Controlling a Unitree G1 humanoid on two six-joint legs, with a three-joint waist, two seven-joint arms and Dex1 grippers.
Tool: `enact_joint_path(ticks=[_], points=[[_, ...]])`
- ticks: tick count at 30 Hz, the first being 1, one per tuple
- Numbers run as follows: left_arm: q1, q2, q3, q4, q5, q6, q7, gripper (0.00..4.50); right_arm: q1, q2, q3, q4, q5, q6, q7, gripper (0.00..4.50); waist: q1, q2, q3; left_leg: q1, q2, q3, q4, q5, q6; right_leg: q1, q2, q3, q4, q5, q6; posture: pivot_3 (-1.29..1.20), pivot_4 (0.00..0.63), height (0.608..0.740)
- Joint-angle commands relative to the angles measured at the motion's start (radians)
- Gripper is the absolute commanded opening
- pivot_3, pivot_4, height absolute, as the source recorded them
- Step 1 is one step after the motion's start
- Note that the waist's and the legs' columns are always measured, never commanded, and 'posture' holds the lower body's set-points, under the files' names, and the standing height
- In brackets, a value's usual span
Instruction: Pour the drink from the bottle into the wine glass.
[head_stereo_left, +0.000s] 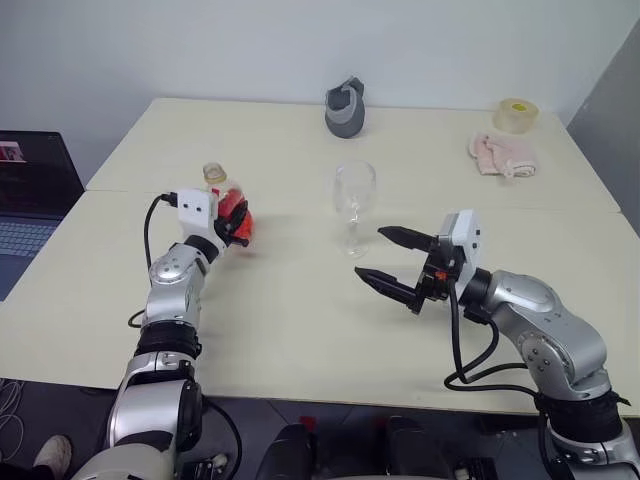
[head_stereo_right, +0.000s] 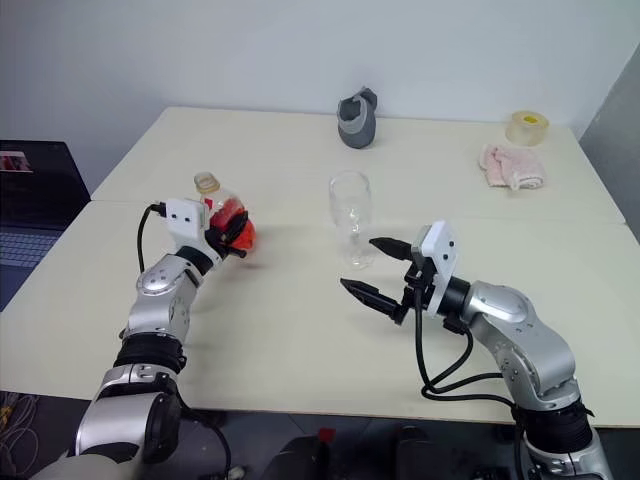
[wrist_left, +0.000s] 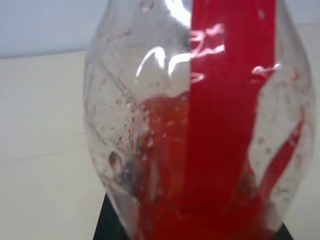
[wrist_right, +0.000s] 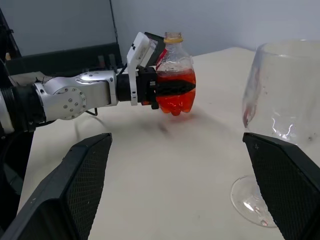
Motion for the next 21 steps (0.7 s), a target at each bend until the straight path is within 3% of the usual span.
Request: enact_joint_path(ticks=[1,8,15,21], points=[[-0.085,0.046,-0.047,-0.089,0.027,0.035,-0.067,0.92,-0.056,0.011,-0.051,-0.005,0.043,0.013,-0.028,4.5,0.0,0.0,0.0,0.0,0.0,0.0,0.0,0.0,0.0,0.0,0.0,0.0,0.0,0.0,0.0,0.0,0.15,0.74],[-0.289,0.064,-0.11,0.073,0.092,-0.043,-0.138,0.92,-0.173,0.023,-0.088,0.096,0.044,0.018,-0.057,4.5,0.0,-0.001,0.001,-0.001,-0.001,0.0,0.0,0.001,-0.001,0.0,0.0,-0.001,0.0,0.0,0.0,0.0,0.15,0.74],[-0.491,0.064,-0.253,0.29,0.249,-0.294,-0.235,0.92,-0.243,0.043,-0.065,0.182,-0.041,-0.047,-0.079,4.5,-0.003,-0.001,0.001,-0.002,-0.002,0.001,0.0,0.001,-0.002,-0.003,0.0,0.0,0.0,0.0,0.0,0.0,0.15,0.74],[-0.588,0.065,-0.305,0.42,0.328,-0.432,-0.244,0.92,-0.253,0.067,-0.051,0.194,-0.081,-0.075,-0.093,4.5,-0.012,-0.001,0.001,-0.017,-0.002,0.002,0.003,0.002,-0.003,-0.018,0.0,0.001,0.005,0.0,0.001,0.0,0.15,0.74]])
